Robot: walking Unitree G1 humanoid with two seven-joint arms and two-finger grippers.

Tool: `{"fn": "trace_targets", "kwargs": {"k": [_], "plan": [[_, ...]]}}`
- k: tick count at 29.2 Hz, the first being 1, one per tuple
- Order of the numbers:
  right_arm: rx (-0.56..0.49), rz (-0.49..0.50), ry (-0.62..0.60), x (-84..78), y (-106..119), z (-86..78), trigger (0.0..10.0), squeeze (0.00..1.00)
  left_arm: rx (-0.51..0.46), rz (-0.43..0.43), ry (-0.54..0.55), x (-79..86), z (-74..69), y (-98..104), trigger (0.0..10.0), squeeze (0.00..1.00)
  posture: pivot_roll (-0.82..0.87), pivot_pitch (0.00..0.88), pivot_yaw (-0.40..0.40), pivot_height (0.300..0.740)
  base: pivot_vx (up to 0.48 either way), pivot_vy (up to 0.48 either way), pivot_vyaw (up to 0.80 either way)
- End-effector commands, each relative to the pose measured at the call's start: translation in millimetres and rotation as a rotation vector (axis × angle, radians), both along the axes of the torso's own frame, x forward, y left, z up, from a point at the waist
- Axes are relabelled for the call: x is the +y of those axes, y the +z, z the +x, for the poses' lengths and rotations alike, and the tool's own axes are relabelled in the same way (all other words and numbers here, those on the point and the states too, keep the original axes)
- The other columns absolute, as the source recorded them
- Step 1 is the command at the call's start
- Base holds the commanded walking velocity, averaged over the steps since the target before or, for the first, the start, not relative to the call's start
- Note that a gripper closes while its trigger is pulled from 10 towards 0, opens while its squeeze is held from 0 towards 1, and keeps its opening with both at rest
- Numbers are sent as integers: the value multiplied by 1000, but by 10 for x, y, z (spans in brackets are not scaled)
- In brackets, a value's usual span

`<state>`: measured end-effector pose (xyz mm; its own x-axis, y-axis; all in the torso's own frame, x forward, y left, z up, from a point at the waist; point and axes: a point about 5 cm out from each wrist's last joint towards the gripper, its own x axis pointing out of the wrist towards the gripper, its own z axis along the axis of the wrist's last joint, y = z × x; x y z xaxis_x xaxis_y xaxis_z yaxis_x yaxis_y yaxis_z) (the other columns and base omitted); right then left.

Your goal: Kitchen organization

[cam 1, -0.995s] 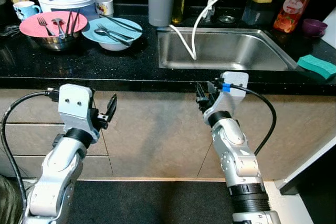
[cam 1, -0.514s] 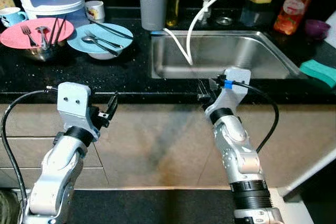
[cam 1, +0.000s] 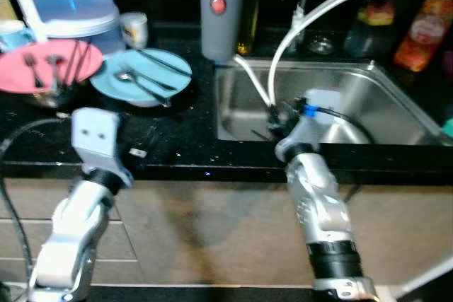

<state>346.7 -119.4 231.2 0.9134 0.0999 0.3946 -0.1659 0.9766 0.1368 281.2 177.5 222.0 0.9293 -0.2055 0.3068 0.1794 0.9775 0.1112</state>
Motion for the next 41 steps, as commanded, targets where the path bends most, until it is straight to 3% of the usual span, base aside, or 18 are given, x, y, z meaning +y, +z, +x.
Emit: {"fn": "trace_targets", "kwargs": {"k": [1, 11, 18, 31, 34, 37, 41], "plan": [[-2, 13, -19, -74, -4, 2, 10000, 0, 7, 3, -14, -25, -3, -3, 10000, 0, 51, 77, 7, 740, 428, 0, 0], [-12, 10, -24, -83, 24, 12, 10000, 0, 5, 20, -34, -69, -1, 29, 10000, 0, 53, 83, 7, 740, 413, 0, 0], [-13, 17, -29, -112, 33, 19, 10000, 0, -61, 53, -38, -164, -54, 167, 10000, 0, 54, 87, 6, 740, 0, 0, 0], [-21, 26, -26, -145, 73, 50, 10000, 0, -120, 58, 1, -153, -82, 352, 10000, 0, 60, 90, 1, 740, 0, 0, 0], [-28, 14, 22, -130, 120, 65, 10000, 0, -51, 90, 212, 15, -39, 353, 10000, 0, 60, 87, 9, 740, 0, 0, 0], [-27, -8, 80, -99, 148, 73, 10000, 0, -29, 68, 275, 94, -78, 359, 10000, 0, 56, 85, 10, 740, 0, 0, 0], [-29, -29, 202, -8, 187, 79, 10000, 0, -40, 101, 273, 118, -205, 400, 10000, 0, 67, 81, 5, 740, 0, 0, 0]]}}
